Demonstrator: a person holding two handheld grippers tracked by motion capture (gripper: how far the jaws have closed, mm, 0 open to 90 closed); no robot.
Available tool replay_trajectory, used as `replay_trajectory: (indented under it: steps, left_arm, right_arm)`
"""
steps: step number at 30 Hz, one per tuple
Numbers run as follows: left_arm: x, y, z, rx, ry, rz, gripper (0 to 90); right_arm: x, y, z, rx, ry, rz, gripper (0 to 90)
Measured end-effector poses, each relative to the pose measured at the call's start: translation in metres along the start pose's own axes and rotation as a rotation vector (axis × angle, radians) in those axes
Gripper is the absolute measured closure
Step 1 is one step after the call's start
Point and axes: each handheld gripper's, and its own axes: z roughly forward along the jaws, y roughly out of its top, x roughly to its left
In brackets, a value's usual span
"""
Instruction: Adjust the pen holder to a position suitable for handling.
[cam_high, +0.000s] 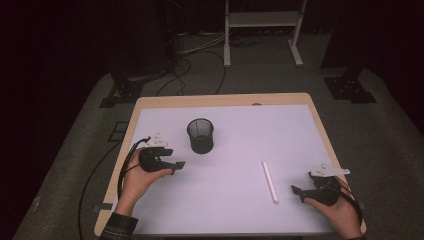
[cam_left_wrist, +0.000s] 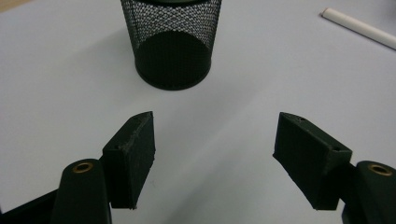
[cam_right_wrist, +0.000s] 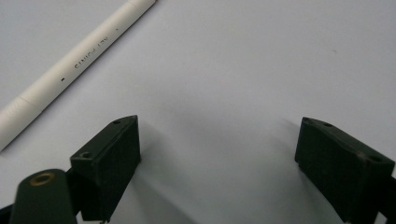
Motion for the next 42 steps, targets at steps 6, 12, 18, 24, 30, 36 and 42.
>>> replay_trajectory:
  steps: [6, 12, 18, 24, 30, 36, 42]
  left_arm:
    - [0.002, 0.009, 0.001, 0.001, 0.006, 0.01, 29.5]
    - [0.005, 0.022, 0.002, -0.013, 0.007, 0.017, 30.4]
    - [0.01, 0.031, 0.003, -0.018, 0.014, 0.02, 30.3]
    - [0.014, 0.038, 0.004, -0.02, 0.026, 0.019, 30.5]
    - [0.02, 0.049, 0.007, -0.009, 0.03, 0.018, 31.1]
    - [0.024, 0.055, 0.011, 0.0, 0.029, 0.01, 31.7]
    - [0.028, 0.067, 0.016, 0.002, 0.034, 0.009, 32.0]
  right_arm:
    - [0.0, 0.0, 0.0, 0.001, 0.001, 0.0, 13.0]
    - [0.0, 0.0, 0.0, 0.0, 0.001, 0.001, 13.0]
    - [0.0, 0.0, 0.0, 0.0, 0.001, 0.001, 13.0]
    - [0.0, 0.0, 0.0, 0.0, 0.001, 0.001, 13.0]
    - [0.0, 0.0, 0.0, -0.001, 0.002, 0.001, 13.0]
    - [0.0, 0.0, 0.0, -0.001, 0.002, 0.002, 13.0]
    - [0.0, 0.0, 0.0, -0.001, 0.002, 0.002, 13.0]
